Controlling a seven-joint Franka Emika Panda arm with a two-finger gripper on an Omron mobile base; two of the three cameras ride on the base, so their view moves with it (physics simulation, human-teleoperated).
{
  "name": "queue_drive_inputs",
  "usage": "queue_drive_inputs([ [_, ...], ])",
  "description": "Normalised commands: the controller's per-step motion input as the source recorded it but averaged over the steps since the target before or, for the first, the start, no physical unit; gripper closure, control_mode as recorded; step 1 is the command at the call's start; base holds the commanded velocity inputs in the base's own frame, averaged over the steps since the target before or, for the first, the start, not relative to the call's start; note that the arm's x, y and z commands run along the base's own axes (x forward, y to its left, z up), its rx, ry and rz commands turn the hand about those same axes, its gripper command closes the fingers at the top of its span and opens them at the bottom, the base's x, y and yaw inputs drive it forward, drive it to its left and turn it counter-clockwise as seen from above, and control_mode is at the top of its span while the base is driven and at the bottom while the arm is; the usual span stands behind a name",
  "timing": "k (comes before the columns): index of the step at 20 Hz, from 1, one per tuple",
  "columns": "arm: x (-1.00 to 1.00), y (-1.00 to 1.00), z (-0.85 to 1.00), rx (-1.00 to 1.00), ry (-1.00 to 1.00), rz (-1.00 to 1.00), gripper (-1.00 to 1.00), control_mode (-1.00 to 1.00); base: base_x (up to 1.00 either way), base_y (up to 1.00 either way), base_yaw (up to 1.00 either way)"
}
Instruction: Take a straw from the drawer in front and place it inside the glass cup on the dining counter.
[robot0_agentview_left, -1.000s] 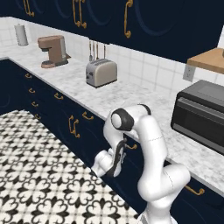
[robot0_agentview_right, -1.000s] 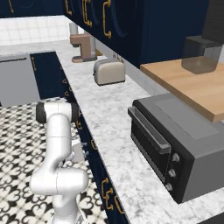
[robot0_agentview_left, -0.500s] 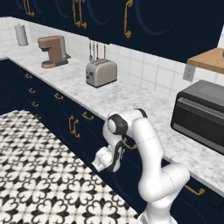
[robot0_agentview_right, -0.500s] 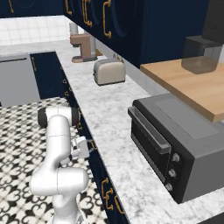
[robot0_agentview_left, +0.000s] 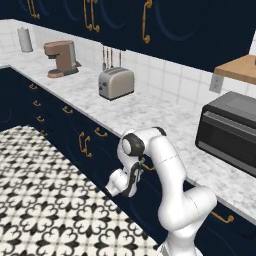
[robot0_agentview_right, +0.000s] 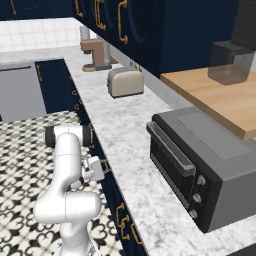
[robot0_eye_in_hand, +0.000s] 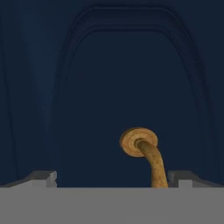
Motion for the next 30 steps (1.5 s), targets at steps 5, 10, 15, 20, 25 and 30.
queue_drive_inputs([
  [5, -0.01, -0.52, 0.01, 0.01, -0.02, 0.0, -1.0, -1.0, 0.0, 0.0, 0.0],
  [10, -0.03, -0.59, 0.04, 0.08, -0.02, 0.0, -1.0, -1.0, 0.0, 0.0, 0.0],
  [15, 0.0, -0.42, 0.0, 0.15, 0.0, 0.0, 1.0, -1.0, 0.0, 0.0, 0.0],
  [20, -0.08, -0.1, 0.0, 0.19, 0.02, 0.01, 1.0, -1.0, 0.0, 0.0, 0.0],
  [25, -0.4, 0.42, 0.0, 0.09, 0.06, 0.02, 1.0, -1.0, 0.0, 0.0, 0.0],
  [30, -0.51, 0.85, 0.0, 0.01, 0.07, 0.0, 1.0, -1.0, 0.0, 0.0, 0.0],
])
